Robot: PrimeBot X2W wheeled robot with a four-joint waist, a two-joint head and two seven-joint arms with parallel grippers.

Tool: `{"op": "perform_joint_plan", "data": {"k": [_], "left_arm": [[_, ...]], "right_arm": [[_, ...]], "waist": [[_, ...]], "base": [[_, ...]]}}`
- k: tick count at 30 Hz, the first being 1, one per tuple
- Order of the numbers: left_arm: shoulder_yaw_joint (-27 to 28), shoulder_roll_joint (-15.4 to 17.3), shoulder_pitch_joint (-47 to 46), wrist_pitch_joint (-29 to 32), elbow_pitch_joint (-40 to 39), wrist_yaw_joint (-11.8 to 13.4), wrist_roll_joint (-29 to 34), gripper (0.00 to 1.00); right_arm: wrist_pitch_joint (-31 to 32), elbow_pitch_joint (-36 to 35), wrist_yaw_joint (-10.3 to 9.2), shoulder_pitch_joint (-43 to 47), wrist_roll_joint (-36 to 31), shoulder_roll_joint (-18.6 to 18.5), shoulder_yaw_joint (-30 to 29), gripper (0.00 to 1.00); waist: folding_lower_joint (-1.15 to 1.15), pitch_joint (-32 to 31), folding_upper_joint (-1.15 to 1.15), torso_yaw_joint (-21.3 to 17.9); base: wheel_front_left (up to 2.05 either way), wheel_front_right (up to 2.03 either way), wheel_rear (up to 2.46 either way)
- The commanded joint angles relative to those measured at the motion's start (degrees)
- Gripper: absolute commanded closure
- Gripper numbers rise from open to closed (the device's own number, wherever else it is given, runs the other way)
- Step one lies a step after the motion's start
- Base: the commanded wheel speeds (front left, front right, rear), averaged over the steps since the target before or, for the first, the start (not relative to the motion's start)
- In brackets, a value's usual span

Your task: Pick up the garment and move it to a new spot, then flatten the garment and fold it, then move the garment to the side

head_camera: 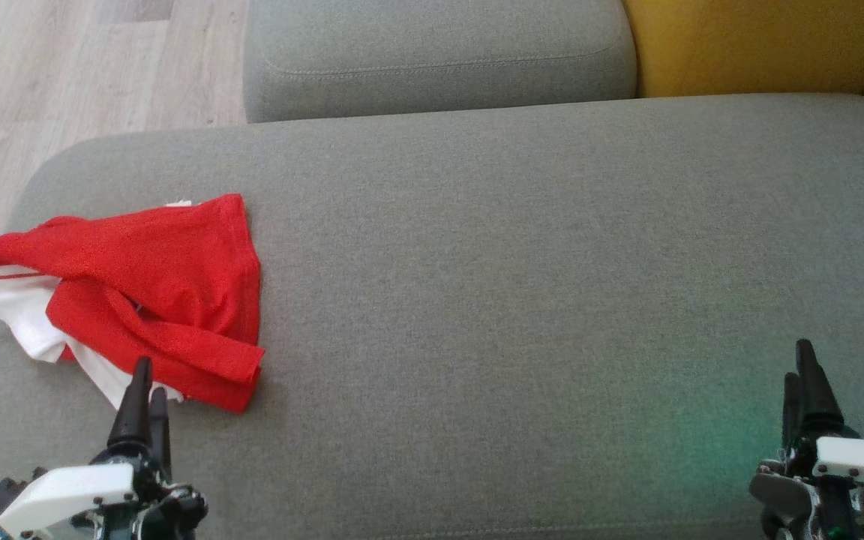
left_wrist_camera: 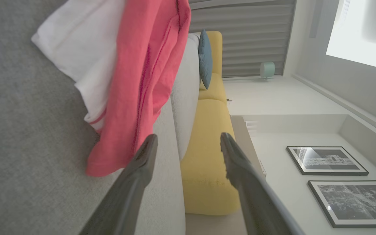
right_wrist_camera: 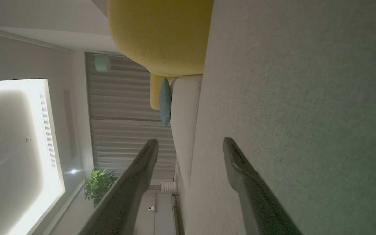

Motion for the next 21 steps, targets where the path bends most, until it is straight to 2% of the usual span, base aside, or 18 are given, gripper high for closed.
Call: {"op": "perform_joint_plan", "data": {"k": [1,9,18,21], "left_arm": [[1.3,0.6,-2.3,-0.7,-2.4,0.0,1.1,0.0],[2.7,0.7,-3.0,-2.0,-5.3,1.7,5.2,0.0],[0.6,0.7,-2.8,-3.5,-10.3,3.2,13.4,0.0],[-0.2,0.8,-2.7,-3.8,-11.2,3.8,15.4,0.0]], "right_arm": [[-0.5,-2.4,-0.01,-1.8,-1.7,-0.3,-0.1,0.0],[-1.8,-6.7,-0.01,-2.2,-12.3,-0.3,-0.9,0.0],[-3.4,-12.2,-0.01,-1.8,-26.3,-0.3,2.1,0.0],[-3.7,-12.7,-0.01,-1.6,-28.7,-0.3,2.6,0.0]], "waist": [[0.0,0.0,0.0,0.0],[0.0,-0.1,0.0,0.0],[0.0,-0.3,0.0,0.0],[0.0,-0.3,0.0,0.0]], "base": [[0.0,0.0,0.0],[0.0,0.0,0.0],[0.0,0.0,0.0],[0.0,0.0,0.0]]}}
